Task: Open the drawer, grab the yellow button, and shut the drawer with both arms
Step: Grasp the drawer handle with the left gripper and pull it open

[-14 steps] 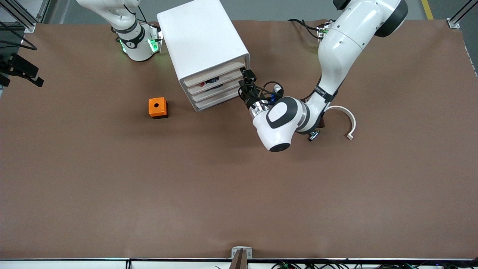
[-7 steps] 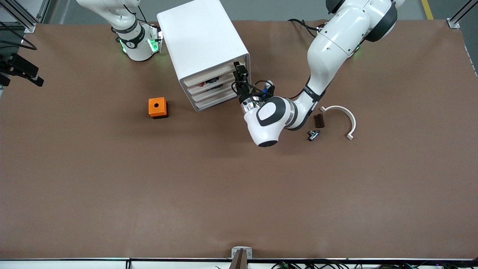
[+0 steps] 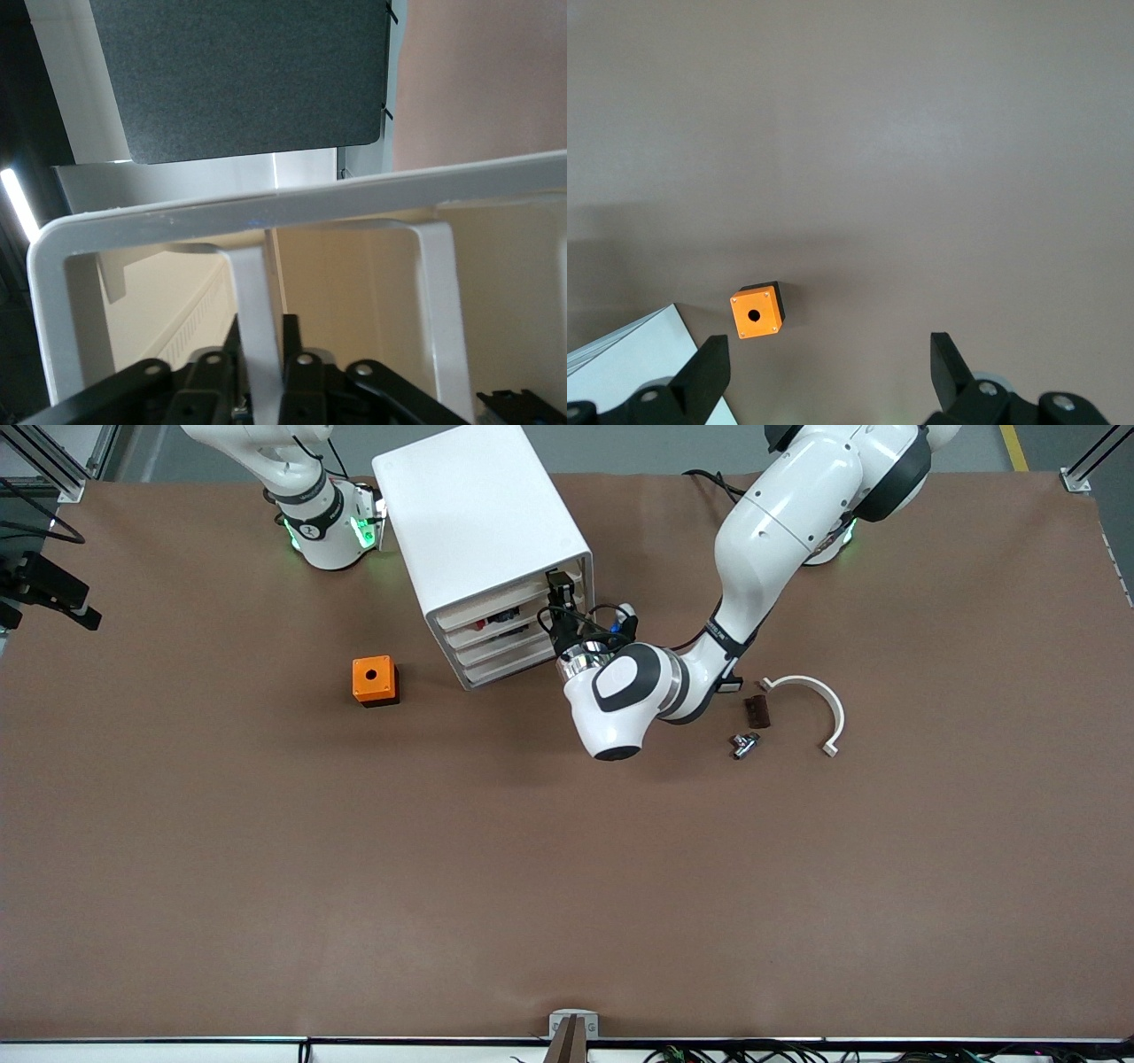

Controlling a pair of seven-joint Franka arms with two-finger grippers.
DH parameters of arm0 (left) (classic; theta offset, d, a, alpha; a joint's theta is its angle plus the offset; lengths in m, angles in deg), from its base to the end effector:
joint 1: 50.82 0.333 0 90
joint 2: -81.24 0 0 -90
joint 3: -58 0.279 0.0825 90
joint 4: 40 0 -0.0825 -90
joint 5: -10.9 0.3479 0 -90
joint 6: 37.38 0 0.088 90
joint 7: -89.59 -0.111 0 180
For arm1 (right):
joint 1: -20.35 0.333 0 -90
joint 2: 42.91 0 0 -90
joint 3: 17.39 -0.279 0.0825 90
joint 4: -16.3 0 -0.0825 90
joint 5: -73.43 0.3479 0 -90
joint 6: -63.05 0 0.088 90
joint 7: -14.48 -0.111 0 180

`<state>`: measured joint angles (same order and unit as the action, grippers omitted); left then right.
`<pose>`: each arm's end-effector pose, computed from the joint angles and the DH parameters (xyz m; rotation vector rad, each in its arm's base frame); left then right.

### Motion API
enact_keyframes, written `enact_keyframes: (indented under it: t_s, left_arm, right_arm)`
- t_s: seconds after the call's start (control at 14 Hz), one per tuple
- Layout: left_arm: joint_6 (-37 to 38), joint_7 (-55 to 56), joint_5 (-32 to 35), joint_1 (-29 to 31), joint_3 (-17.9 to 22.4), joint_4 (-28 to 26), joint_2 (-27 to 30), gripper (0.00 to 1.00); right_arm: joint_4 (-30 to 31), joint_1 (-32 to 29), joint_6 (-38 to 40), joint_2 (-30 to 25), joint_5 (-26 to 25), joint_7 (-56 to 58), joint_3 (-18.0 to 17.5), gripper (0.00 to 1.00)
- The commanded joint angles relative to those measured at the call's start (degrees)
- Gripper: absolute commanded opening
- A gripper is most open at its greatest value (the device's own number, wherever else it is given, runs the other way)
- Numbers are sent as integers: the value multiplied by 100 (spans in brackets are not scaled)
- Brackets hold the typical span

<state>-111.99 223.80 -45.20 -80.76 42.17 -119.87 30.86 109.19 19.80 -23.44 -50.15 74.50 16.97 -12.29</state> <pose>0.3607 -0.4783 0.2310 -1.1704 -1.4557 1.4262 0.4747 -0.0477 0.6189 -3.1116 0.0829 -0.0253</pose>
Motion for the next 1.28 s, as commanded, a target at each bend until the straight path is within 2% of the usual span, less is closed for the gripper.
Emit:
enact_keyframes:
  t_s: [0.0,0.43,1.21]
  left_arm:
    - [78,254,-129,41,18,15,-7,10]
    - [78,290,-138,427,63,41,-7,9]
    - [-132,219,-235,1464,71,102,-7,14]
  right_arm:
    - [18,-7,98,-67,-19,-20,26,100]
    - [9,-7,63,-32,-19,-20,18,100]
    - [-105,-24,-350,600,-28,50,26,100]
